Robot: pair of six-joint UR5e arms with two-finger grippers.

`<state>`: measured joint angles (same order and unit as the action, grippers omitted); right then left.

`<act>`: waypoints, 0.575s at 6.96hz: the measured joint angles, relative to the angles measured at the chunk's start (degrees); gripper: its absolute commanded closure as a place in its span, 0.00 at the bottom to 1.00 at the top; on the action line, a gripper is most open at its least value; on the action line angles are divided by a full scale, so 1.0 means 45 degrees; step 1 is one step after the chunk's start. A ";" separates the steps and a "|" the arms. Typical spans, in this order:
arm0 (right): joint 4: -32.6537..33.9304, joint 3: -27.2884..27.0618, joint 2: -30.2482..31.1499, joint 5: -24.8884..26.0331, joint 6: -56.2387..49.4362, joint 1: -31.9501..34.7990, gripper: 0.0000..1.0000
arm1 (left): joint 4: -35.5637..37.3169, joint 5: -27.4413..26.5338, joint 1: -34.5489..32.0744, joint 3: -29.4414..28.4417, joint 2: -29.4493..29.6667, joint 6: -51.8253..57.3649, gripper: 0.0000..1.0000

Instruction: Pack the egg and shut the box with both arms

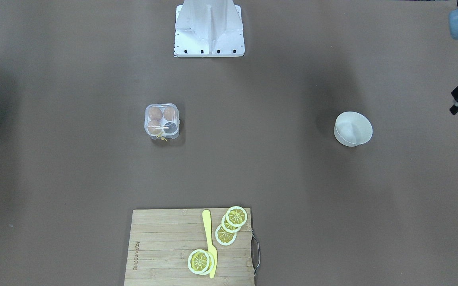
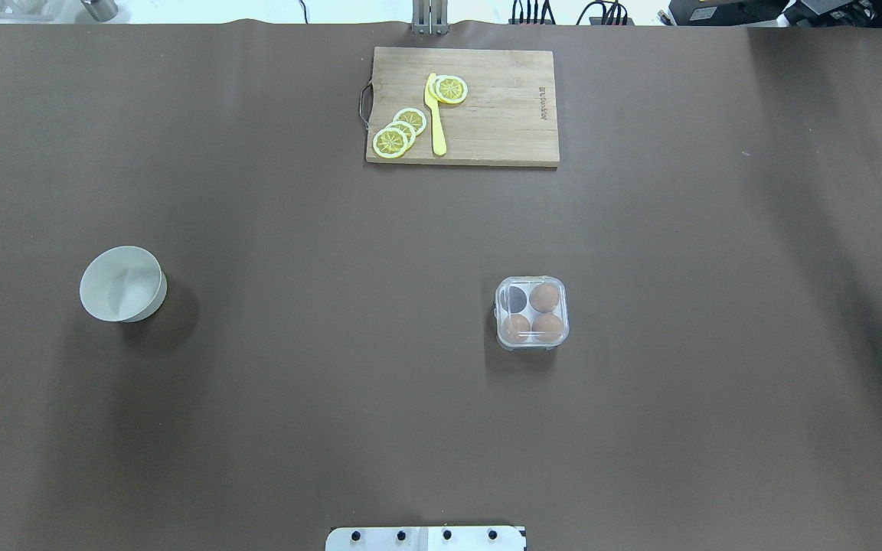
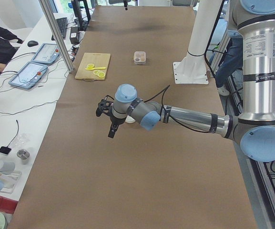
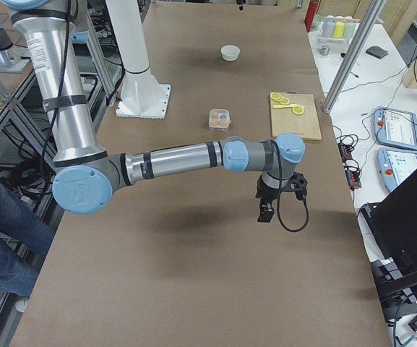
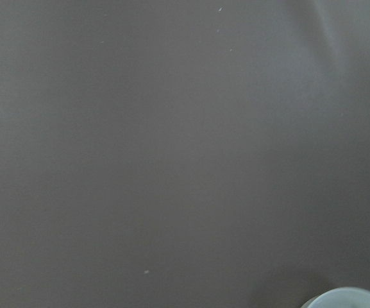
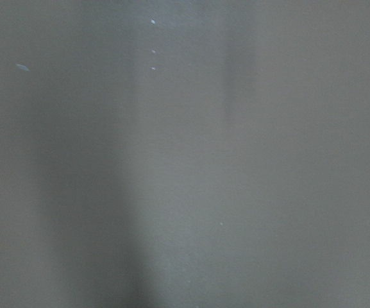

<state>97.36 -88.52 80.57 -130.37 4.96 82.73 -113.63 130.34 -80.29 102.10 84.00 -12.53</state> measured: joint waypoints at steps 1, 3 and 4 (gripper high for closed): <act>-0.0565 0.0079 0.0419 0.0010 -0.0094 0.0299 0.00 | 0.0825 0.0212 -0.0679 -0.0307 -0.0118 0.1823 0.02; -0.0947 0.0114 0.1037 0.0012 -0.0213 0.0614 0.00 | 0.1401 0.0439 -0.1123 -0.0547 -0.0378 0.3063 0.02; -0.1014 0.0073 0.1245 0.0009 -0.0227 0.0649 0.00 | 0.1656 0.0545 -0.1177 -0.0584 -0.0476 0.3114 0.02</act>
<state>92.80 -88.19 86.17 -130.33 3.94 85.65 -106.17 132.79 -85.58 99.47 81.86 1.48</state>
